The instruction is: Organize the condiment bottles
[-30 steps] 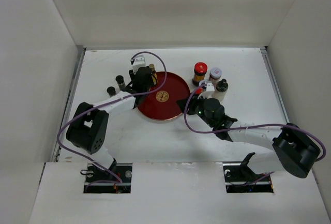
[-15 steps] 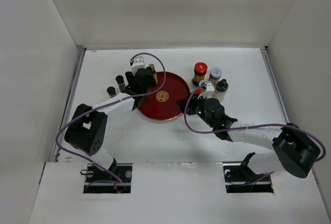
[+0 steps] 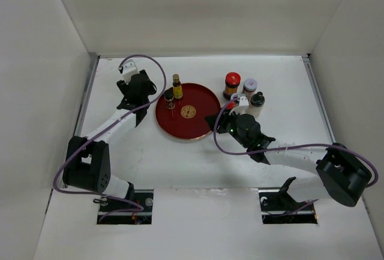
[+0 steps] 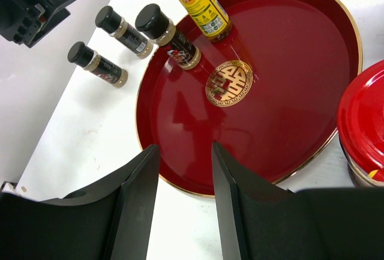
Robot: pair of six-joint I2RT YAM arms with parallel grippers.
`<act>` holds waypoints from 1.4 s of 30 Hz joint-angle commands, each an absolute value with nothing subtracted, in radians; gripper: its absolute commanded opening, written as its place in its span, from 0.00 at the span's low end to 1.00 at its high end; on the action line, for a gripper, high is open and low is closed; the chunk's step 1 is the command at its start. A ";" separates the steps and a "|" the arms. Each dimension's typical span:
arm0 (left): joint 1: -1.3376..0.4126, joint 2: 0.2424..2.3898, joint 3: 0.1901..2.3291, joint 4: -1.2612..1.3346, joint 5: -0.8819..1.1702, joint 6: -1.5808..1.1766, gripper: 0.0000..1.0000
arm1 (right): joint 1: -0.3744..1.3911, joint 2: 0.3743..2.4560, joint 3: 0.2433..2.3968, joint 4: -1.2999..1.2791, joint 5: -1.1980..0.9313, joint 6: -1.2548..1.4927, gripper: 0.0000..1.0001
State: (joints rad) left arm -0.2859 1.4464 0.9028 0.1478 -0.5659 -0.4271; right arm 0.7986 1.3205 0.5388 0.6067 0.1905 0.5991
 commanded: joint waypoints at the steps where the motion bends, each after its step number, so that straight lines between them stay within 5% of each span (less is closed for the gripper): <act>1: -0.257 1.457 0.903 0.147 -0.583 -0.423 0.62 | 0.803 1.313 0.558 0.647 0.190 0.594 0.46; 15: -0.237 1.612 0.977 0.167 -0.612 -0.402 0.60 | 0.806 1.324 0.563 0.652 0.184 0.595 0.47; 26: -0.229 1.651 1.019 0.216 -0.612 -0.385 0.36 | 0.806 1.335 0.564 0.655 0.181 0.601 0.47; 42: -0.355 1.326 0.875 0.170 -0.614 -0.400 0.29 | 0.806 1.319 0.557 0.660 0.189 0.598 0.46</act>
State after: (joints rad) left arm -0.3290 1.3876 0.9203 0.1574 -0.5987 -0.3931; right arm 0.7998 1.3293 0.5392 0.6071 0.1898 0.5987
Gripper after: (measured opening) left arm 0.424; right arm 0.465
